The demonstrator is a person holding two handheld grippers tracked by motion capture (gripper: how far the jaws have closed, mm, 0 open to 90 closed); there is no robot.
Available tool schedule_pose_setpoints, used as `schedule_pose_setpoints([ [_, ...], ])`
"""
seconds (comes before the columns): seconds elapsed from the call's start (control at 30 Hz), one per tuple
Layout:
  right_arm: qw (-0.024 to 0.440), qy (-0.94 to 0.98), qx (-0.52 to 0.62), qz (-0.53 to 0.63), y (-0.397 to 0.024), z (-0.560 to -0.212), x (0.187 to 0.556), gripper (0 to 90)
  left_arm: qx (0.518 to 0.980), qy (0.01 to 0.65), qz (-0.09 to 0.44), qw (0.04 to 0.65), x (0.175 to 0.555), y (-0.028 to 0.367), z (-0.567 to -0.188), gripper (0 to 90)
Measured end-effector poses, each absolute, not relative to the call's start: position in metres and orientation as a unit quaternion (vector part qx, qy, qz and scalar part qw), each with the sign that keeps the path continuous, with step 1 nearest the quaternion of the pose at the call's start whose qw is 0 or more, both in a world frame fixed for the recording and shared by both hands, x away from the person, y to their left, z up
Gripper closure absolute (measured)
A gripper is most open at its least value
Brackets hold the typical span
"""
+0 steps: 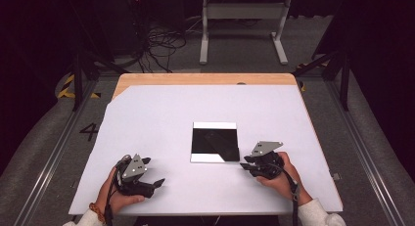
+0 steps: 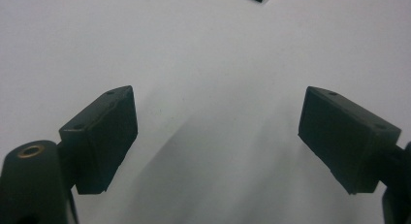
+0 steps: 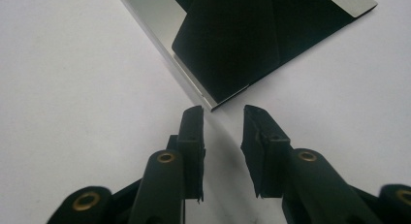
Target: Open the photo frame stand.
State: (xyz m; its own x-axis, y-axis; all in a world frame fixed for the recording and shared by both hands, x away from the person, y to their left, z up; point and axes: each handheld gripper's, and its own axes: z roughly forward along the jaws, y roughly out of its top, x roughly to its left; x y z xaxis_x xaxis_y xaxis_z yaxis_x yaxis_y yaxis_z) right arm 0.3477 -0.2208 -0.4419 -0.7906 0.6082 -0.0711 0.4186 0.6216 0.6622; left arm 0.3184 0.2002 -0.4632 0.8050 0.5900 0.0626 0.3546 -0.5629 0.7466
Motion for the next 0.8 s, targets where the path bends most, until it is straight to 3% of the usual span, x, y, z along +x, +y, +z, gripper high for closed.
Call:
schedule_pose_setpoints([
  [0.8, 0.133, 0.893, 0.296, 0.313, -0.210, -0.445, 0.357, 78.6, 0.875, 0.269, 0.154, 0.371, 0.316, 0.197, -0.464, 14.7],
])
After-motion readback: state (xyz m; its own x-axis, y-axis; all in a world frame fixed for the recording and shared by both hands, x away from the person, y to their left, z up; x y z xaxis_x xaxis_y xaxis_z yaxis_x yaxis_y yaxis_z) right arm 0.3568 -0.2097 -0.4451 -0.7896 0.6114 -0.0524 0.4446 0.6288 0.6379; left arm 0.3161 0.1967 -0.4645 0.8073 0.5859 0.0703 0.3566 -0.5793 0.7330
